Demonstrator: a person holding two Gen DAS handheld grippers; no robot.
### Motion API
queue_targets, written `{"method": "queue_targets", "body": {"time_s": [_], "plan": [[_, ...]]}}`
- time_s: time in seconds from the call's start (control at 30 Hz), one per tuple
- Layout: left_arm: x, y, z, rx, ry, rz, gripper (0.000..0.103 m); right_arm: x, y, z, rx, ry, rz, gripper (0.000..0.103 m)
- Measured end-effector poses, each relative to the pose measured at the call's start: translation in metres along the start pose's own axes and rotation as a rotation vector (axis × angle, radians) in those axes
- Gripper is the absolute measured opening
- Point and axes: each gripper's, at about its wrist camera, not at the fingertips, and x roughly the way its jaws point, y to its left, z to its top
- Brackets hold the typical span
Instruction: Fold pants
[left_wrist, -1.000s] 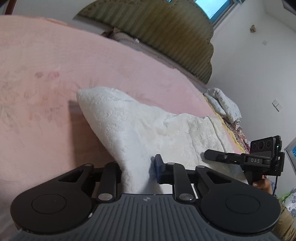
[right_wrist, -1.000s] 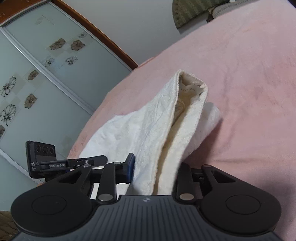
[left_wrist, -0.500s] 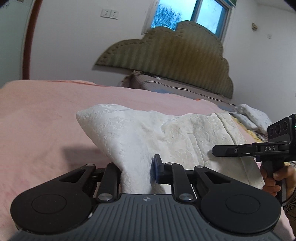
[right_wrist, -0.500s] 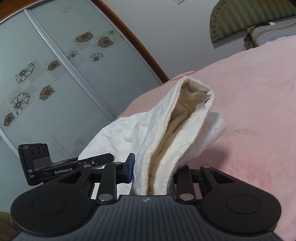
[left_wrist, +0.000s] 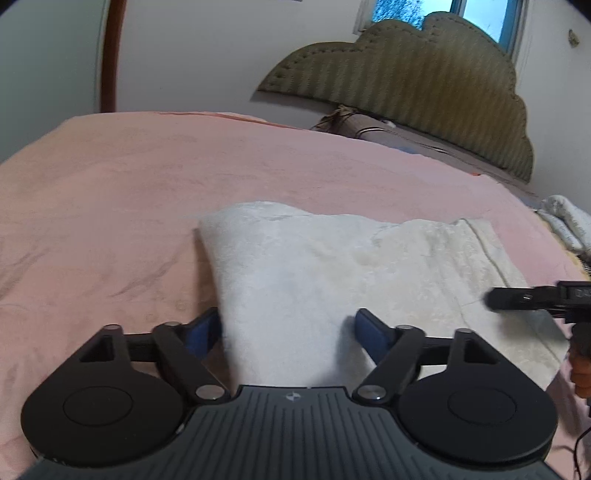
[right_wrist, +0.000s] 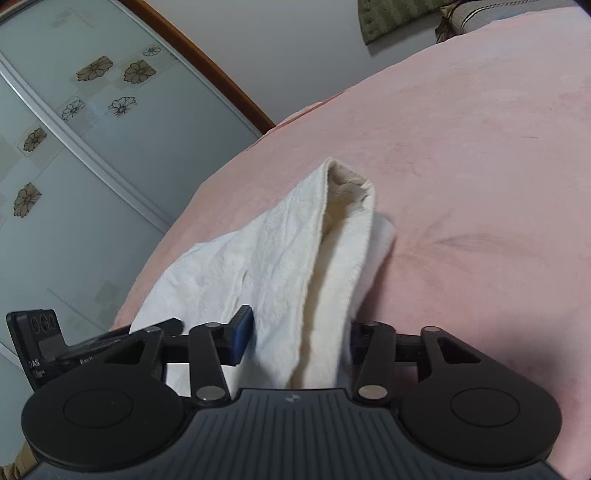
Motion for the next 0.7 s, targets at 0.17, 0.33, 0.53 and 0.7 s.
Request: {"method": "queue_targets", "body": {"time_s": [0.17,0.33,0.53,0.7], "plan": [[-0.035,0.007,-0.006,-0.057,-0.047,0.096,0.086,-0.045,0.022,-0.016,-0.087,-0.124,-0.205,0.059],[-0.078,-0.015,-0.023,-0.047,-0.119,0.143,0.086,-0.075,0.083,-0.042,-0.319,-0.236,-0.183,0.059],[-0.059,-0.056,-0.044,0.135,-0.022,0.155,0.093,-0.034,0.097,-0.065,-0.380,-0.067,-0.264,0.056],[-0.075,-0.058,-0.051,0.106,-0.055,0.173,0.091,-0.050,0.114,-0.088,-0.415,-0.129,-0.336,0.058]]}}
